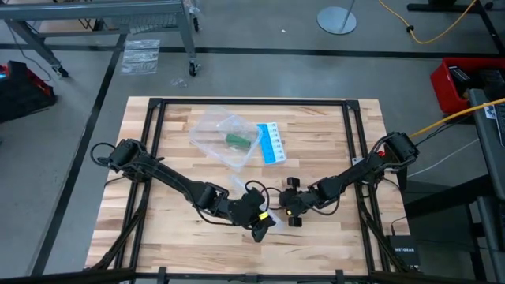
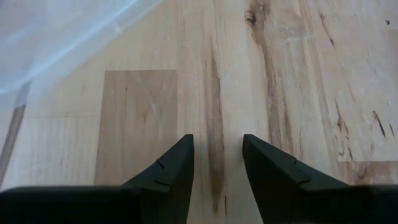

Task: Roll bandage
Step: Close the transparent bin

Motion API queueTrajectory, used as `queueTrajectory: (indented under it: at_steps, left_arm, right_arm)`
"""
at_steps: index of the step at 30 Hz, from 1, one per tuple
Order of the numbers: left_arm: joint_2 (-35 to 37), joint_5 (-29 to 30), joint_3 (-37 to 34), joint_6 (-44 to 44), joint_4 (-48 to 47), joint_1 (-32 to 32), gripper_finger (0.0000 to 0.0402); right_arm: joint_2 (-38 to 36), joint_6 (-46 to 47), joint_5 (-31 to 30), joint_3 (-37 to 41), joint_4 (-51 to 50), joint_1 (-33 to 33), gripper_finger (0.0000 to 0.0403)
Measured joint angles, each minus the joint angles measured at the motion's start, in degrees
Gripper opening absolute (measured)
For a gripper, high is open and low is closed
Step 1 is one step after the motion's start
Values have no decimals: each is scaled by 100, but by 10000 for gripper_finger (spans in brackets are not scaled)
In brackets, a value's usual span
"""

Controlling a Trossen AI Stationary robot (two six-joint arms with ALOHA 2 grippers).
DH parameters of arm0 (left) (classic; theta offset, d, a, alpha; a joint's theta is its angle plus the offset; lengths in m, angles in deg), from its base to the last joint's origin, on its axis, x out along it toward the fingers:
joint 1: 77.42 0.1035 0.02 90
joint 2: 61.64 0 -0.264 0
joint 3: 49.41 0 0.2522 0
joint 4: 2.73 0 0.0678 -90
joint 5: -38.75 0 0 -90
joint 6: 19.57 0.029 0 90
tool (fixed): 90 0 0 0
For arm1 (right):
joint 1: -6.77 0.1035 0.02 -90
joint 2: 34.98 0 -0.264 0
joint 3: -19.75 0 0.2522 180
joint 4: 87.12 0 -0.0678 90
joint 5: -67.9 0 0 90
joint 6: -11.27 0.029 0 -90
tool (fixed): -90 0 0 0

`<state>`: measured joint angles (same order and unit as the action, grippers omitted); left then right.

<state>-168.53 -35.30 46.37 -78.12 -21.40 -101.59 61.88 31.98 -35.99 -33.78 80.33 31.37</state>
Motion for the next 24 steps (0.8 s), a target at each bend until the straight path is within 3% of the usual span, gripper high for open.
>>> queueTrajectory:
  at_steps: [15,24]
  left_arm:
    - [-68,-233,4,-873,104,-17,98]
    - [-76,-217,4,-1950,302,-62,98]
  right_arm:
    - [4,-7,4,0,22,0,143]
    - [17,-11,-125,4,161,0,143]
